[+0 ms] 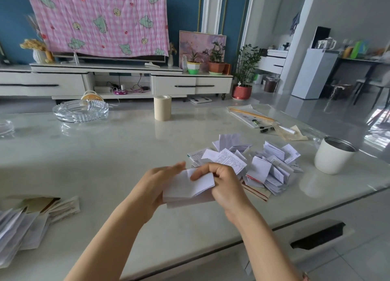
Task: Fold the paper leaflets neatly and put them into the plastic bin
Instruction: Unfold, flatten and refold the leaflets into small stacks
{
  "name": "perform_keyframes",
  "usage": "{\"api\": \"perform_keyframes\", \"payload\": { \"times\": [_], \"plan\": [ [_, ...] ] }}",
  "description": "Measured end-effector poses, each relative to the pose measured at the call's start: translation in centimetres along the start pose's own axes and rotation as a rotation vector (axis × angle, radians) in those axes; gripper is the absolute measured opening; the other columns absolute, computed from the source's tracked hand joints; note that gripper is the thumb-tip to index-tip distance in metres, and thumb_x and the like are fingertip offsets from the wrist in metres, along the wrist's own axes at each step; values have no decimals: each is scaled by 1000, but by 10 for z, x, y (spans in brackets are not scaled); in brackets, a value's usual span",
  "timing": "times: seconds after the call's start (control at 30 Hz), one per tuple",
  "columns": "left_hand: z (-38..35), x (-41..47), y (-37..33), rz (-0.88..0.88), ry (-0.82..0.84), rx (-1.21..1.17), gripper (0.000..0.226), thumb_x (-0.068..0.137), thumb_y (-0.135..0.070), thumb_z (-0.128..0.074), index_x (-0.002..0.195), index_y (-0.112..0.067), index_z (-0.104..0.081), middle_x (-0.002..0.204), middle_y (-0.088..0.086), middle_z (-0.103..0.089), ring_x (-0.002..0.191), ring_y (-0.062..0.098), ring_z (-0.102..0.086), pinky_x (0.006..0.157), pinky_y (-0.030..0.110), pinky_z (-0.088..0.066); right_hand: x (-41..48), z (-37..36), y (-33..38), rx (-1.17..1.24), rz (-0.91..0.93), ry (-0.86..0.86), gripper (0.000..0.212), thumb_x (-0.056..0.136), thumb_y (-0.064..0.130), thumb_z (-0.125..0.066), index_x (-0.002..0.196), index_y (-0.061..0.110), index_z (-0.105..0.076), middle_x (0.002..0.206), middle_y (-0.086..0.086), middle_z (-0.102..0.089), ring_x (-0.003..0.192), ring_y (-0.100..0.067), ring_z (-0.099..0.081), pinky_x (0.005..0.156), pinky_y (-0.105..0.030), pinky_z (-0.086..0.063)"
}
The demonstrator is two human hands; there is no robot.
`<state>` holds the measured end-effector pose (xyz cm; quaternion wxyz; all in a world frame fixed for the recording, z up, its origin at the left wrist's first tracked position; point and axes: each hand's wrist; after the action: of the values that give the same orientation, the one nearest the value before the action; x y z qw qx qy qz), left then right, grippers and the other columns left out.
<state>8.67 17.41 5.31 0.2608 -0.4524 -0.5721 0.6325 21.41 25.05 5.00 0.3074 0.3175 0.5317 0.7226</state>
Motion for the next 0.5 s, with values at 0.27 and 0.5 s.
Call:
{"api": "perform_keyframes", "payload": {
  "times": [0.27, 0.5],
  "plan": [
    [0, 3, 4, -238, -315, 74, 9, 86, -14, -65, 77, -15, -66, 73, 2, -63, 67, 19, -56, 61, 26, -44, 5, 0, 1, 260, -96, -96, 21, 97, 14, -46, 97, 14, -67, 89, 1, -66, 70, -8, -59, 59, -21, -53],
    [-7, 1, 4, -255, -313, 47, 21, 87, 2, -47, 83, -13, -61, 78, -1, -71, 53, 9, -64, 44, 19, -47, -4, -27, -7, 22, -16, 90, 11, 87, 12, -62, 77, 18, -64, 76, 10, -62, 65, -8, -54, 66, -26, -50]
  ]
}}
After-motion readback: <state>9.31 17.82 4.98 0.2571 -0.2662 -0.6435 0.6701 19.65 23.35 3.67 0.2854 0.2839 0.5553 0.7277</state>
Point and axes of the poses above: each hand's wrist, its own x-axis towards the middle knuckle, its own z-axis out of the back of the hand, y = z × x
